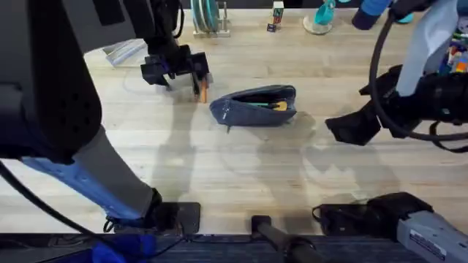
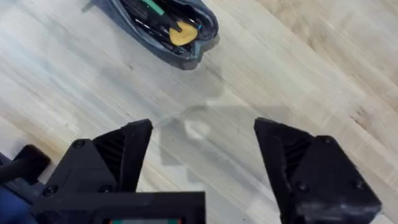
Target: Unzip the bag, pick up the pens from the table one at a time and place them inside, then zip the bag closed.
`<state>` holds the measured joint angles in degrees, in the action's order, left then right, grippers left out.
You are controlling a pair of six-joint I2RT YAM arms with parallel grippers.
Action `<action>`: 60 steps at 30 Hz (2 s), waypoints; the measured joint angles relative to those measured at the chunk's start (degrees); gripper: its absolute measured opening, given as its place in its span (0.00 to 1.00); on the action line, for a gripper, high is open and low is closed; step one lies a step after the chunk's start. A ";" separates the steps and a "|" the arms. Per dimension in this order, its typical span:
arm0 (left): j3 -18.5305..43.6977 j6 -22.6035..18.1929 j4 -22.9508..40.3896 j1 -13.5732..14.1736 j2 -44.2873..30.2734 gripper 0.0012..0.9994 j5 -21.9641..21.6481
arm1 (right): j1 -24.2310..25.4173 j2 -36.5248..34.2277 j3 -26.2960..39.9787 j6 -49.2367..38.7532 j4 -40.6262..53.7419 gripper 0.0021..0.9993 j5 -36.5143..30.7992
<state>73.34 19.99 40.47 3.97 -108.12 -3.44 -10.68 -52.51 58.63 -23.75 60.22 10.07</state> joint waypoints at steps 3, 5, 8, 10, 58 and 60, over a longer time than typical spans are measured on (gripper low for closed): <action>0.00 0.17 0.00 0.00 0.00 0.99 0.00 | 0.00 0.00 0.00 0.00 0.01 1.00 0.01; 0.00 0.22 0.00 0.00 0.00 0.99 -0.02 | 0.00 0.00 0.00 0.00 0.01 1.00 0.00; 0.00 0.22 0.00 0.00 0.00 1.00 -0.02 | 0.00 0.00 0.00 0.00 0.01 1.00 0.00; 0.00 0.45 -0.02 0.00 0.00 0.90 -0.09 | 0.00 0.00 0.00 0.00 0.01 1.00 0.01; -0.87 -9.98 8.50 2.43 27.40 0.04 6.57 | 0.00 0.00 -0.02 0.00 0.01 1.00 0.00; -0.87 -11.84 9.70 3.92 29.20 0.04 8.48 | 0.00 0.00 -0.01 0.00 0.01 1.00 0.00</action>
<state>72.47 8.15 50.17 7.89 -78.92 5.04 -10.68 -52.51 58.62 -23.75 60.23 10.07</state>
